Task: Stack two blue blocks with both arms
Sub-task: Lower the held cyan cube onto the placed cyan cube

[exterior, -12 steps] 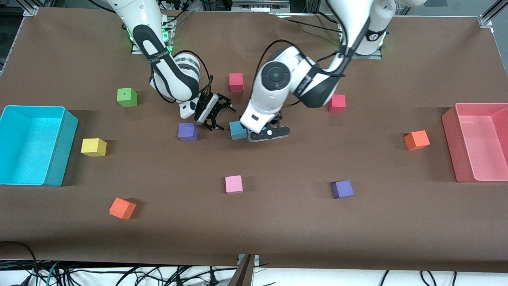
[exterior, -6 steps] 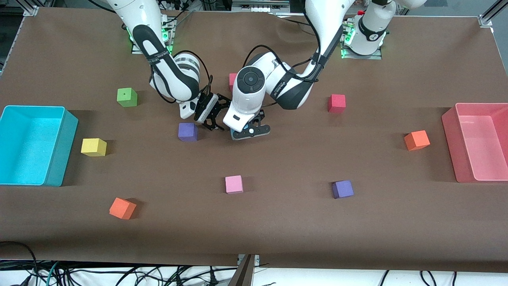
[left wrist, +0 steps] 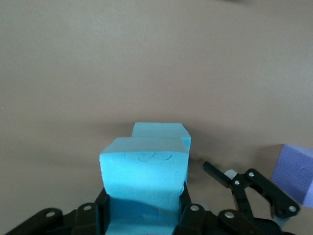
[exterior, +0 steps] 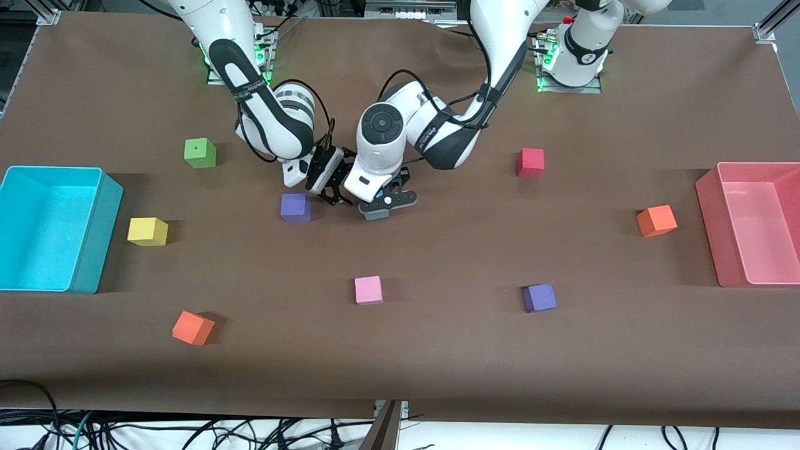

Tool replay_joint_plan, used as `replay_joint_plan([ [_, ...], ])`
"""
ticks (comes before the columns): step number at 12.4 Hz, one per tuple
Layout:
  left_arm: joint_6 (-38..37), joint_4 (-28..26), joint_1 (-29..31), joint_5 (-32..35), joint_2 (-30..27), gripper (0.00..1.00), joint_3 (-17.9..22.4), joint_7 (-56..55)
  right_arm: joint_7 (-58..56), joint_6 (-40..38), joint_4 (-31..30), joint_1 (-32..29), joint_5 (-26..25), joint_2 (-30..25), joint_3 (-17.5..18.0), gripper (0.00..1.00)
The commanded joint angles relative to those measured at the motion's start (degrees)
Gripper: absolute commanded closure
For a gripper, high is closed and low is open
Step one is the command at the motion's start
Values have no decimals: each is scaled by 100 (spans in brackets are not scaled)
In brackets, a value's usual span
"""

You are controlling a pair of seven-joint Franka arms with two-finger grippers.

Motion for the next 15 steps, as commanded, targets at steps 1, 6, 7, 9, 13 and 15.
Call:
replay_joint_plan([
  [1, -49, 192, -125, -151, 123, 100, 110, -53, -155, 68, 75, 67, 140, 36, -41, 1],
  [6, -40, 201, -143, -160, 132, 73, 110, -80, -155, 60, 75, 67, 140, 36, -49, 1],
  [7, -31, 210, -143, -160, 150, 43, 110, -80, -155, 60, 75, 67, 140, 36, -76, 1],
  [9, 39, 210, -143, -151, 176, 0, 110, -27, -155, 60, 75, 67, 140, 36, -76, 1],
  [13, 153, 210, -143, -151, 185, 0, 118, -18, -155, 60, 75, 67, 140, 27, -76, 1],
  [15, 118, 210, -134, -160, 132, 0, 118, -18, -146, 60, 75, 67, 132, 19, -76, 1],
])
